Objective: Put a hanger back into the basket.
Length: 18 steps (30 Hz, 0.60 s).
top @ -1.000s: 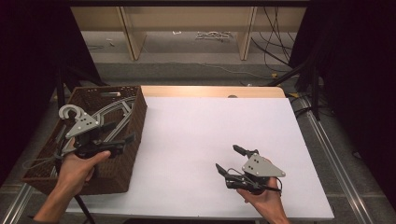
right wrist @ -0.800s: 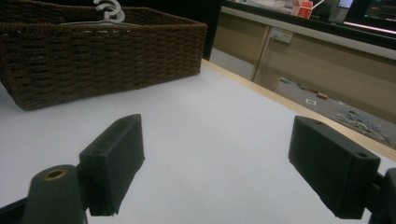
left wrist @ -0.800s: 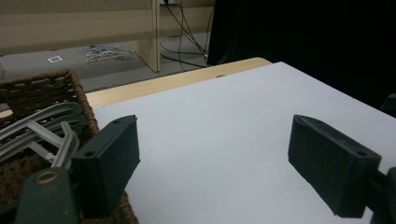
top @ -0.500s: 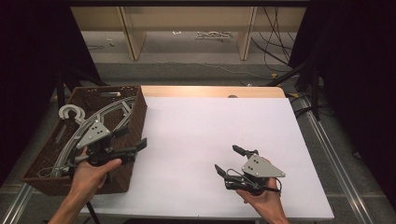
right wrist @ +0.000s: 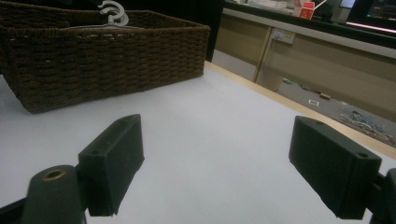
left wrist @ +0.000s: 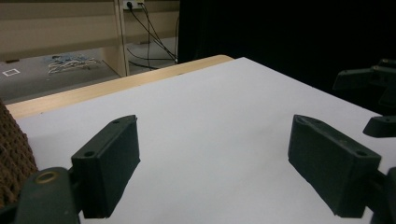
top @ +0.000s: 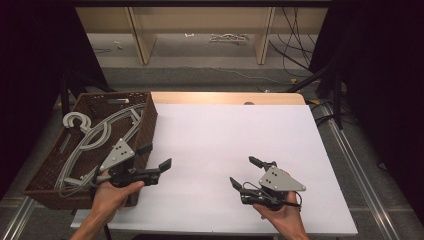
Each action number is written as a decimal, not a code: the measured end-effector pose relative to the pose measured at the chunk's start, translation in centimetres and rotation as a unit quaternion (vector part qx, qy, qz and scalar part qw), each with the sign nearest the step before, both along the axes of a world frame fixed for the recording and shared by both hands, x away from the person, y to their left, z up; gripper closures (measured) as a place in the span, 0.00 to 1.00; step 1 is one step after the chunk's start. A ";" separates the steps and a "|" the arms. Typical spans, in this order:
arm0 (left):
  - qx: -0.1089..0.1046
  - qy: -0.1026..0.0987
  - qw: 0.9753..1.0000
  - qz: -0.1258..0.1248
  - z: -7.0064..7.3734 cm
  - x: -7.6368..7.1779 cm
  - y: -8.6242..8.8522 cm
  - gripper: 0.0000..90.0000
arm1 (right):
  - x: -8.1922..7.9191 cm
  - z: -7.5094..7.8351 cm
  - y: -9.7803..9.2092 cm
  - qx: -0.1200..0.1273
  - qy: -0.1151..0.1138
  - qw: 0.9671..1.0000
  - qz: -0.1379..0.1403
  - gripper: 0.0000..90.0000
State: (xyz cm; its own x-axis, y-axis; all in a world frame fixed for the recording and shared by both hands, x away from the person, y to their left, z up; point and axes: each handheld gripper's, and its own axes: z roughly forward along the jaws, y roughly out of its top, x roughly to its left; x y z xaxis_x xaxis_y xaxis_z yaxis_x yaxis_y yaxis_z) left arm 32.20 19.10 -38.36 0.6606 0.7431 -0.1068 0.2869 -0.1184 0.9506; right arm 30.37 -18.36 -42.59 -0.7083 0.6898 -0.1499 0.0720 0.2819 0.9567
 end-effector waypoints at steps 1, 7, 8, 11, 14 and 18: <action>0.002 0.000 1.000 -0.002 -0.1 -0.1 -0.1 0.18 | 0.0 0.0 0.0 -0.001 0.000 1.000 0.000 0.21; 0.001 0.001 1.000 -0.004 -0.8 -0.3 -0.4 0.19 | -0.2 0.0 -0.1 0.001 0.001 1.000 -0.001 0.21; -0.001 0.002 1.000 -0.003 -0.9 -0.3 -0.5 0.18 | -0.3 0.1 -0.1 0.002 0.002 1.000 -0.002 0.21; -0.001 0.001 1.000 -0.004 -1.2 -0.4 -0.5 0.18 | -0.3 0.0 -0.1 0.004 0.000 1.000 -0.002 0.21; -0.005 -0.004 1.000 -0.004 -1.4 -0.5 -0.5 0.19 | -0.5 0.0 -0.1 0.005 0.003 1.000 -0.003 0.21; -0.003 -0.009 1.000 -0.007 -1.8 -0.6 -0.4 0.18 | -0.6 0.0 -0.2 0.012 0.005 1.000 0.001 0.20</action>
